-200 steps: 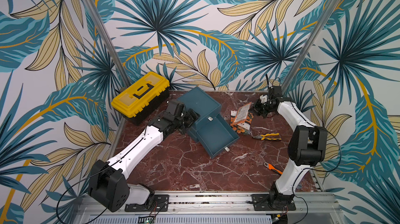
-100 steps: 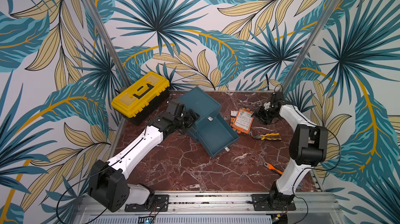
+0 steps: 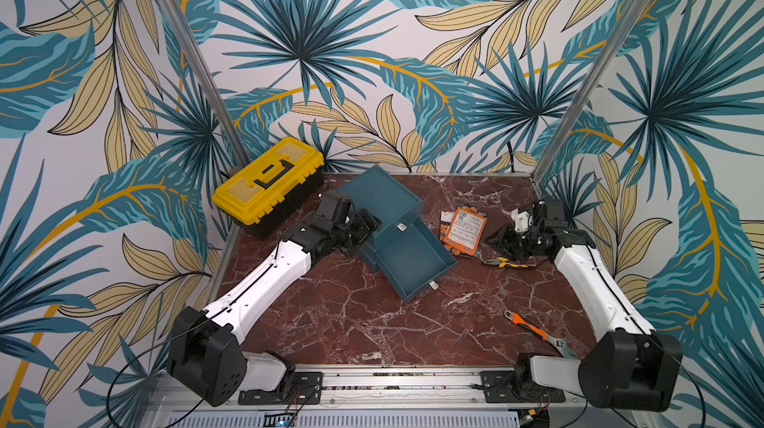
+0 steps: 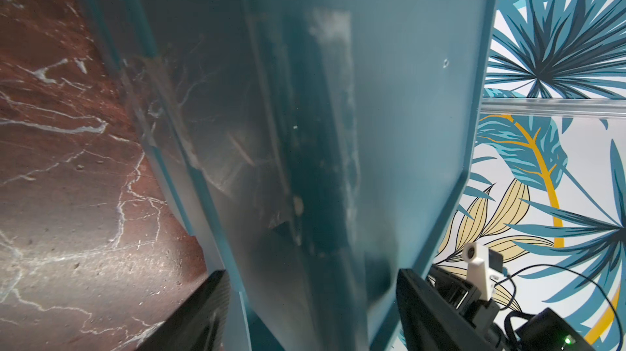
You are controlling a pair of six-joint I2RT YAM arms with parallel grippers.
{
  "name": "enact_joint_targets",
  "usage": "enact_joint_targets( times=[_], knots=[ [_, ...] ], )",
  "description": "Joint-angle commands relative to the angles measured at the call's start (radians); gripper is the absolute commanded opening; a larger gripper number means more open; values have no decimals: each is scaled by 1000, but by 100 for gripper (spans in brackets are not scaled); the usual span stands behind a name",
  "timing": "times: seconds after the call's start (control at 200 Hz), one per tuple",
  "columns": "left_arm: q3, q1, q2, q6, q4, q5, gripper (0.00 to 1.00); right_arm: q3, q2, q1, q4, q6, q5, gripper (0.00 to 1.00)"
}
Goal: Take the seed bags out of the drawer
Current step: Place the seed packet at the center of the board, then close the drawer in the storage box.
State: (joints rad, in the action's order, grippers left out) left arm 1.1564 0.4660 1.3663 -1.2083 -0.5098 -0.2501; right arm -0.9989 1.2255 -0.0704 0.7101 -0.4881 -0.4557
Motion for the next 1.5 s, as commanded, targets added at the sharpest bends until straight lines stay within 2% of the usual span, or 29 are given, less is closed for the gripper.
enact_joint_targets(
  times=[0.0, 0.09, 0.17, 0.29, 0.421, 0.686, 0.766, 1.052, 1.497],
  knots=[
    [-20, 3, -36, 19, -16, 5, 82, 109, -112, 61, 15, -26, -43, 16],
    [-18, 3, -38, 24, -22, 9, 82, 199, -206, 131, 2, -55, -37, 5],
    [-18, 4, -38, 23, -22, 8, 82, 276, -270, 184, -29, -95, -35, 1],
    [-19, 3, -38, 25, -26, 10, 82, 379, -304, 240, -108, -160, -41, 0],
    [-14, 3, -30, 32, -31, 13, 82, 419, -281, 290, -181, -205, -27, 0],
    [-20, 3, -15, 28, -21, 25, 81, 367, -164, 349, -287, -240, -9, 0],
    [-29, 3, -10, 21, -6, 25, 76, 348, -135, 355, -307, -247, -8, 0],
    [-43, 3, 22, 18, 12, 13, 69, 301, -72, 363, -328, -241, -9, 0],
    [-87, 3, 7, 5, 7, 22, 69, 196, 33, 364, -381, -260, -26, 0]
  ],
)
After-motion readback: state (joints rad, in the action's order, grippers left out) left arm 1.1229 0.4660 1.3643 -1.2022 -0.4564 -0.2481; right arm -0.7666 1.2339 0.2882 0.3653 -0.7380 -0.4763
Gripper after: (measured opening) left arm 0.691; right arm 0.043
